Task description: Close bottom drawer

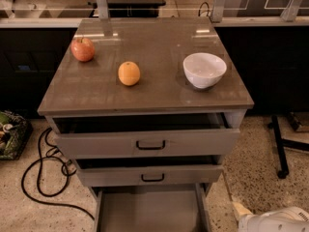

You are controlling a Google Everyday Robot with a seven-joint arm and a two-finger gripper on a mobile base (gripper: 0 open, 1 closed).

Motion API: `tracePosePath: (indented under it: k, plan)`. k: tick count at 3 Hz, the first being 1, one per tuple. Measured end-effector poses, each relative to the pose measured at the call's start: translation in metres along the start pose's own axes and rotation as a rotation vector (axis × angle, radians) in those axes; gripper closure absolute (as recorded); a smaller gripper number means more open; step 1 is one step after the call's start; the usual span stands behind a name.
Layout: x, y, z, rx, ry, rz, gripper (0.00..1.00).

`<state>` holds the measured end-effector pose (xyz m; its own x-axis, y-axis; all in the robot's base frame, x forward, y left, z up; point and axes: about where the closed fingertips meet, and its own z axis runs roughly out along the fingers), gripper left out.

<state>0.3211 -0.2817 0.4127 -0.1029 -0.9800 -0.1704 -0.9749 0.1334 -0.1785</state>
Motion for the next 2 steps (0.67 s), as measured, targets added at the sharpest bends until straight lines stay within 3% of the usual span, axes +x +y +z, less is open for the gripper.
tracePosePath:
  k: [1, 2]
  plan:
    - [0.000, 0.000, 0.000, 0.000, 0.000, 0.000, 0.00]
    - [-0.002, 0.005, 0.021, -0.029, -0.009, -0.015, 0.00]
